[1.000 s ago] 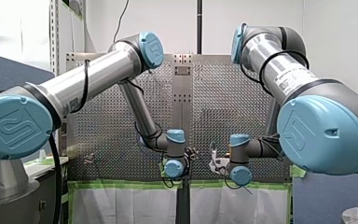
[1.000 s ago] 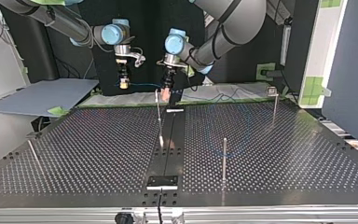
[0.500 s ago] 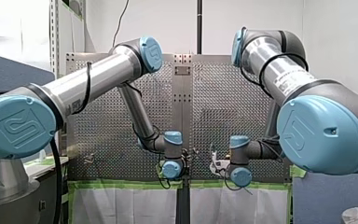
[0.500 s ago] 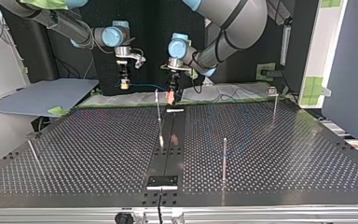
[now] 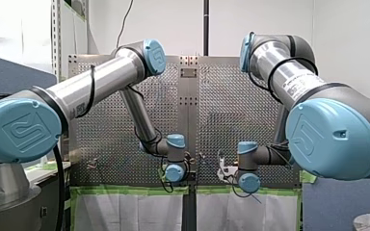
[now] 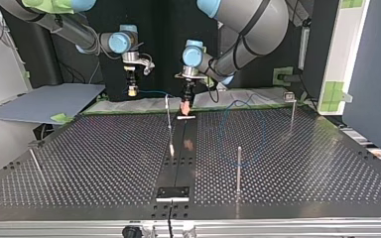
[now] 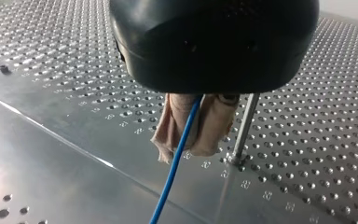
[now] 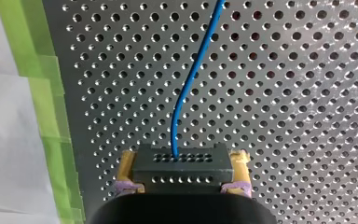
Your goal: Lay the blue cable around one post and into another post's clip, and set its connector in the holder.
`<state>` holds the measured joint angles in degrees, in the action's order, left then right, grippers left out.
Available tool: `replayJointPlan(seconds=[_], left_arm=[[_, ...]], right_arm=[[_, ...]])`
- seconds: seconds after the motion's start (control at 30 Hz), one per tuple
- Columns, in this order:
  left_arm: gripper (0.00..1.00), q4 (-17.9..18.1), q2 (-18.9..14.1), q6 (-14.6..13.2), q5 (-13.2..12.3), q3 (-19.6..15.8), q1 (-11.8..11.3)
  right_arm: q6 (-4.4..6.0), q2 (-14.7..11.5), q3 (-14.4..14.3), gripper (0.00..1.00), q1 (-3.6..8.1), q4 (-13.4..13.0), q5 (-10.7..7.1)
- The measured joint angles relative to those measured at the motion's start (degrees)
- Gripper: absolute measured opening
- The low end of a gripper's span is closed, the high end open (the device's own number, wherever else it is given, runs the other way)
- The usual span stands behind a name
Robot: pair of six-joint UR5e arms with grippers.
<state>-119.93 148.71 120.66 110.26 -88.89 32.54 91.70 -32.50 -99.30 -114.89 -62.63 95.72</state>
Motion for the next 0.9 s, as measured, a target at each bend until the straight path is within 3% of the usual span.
replayJointPlan(seconds=[0.27,0.5,0.9], left_arm=[[0.15,-0.80,0.69,0.65,-0.91,1.24,-1.41],[0.15,-3.20,2.30,-0.93,-0.88,3.06,-1.89],[0.15,-1.69,2.36,2.37,-1.17,4.04,-2.72]], right_arm=[[0.06,0.08,1.11,0.00,0.23,0.38,-0.69],[-0.33,0.14,1.69,0.00,0.48,0.83,-1.00],[-0.68,0.25,1.93,0.00,1.44,0.63,-1.16]])
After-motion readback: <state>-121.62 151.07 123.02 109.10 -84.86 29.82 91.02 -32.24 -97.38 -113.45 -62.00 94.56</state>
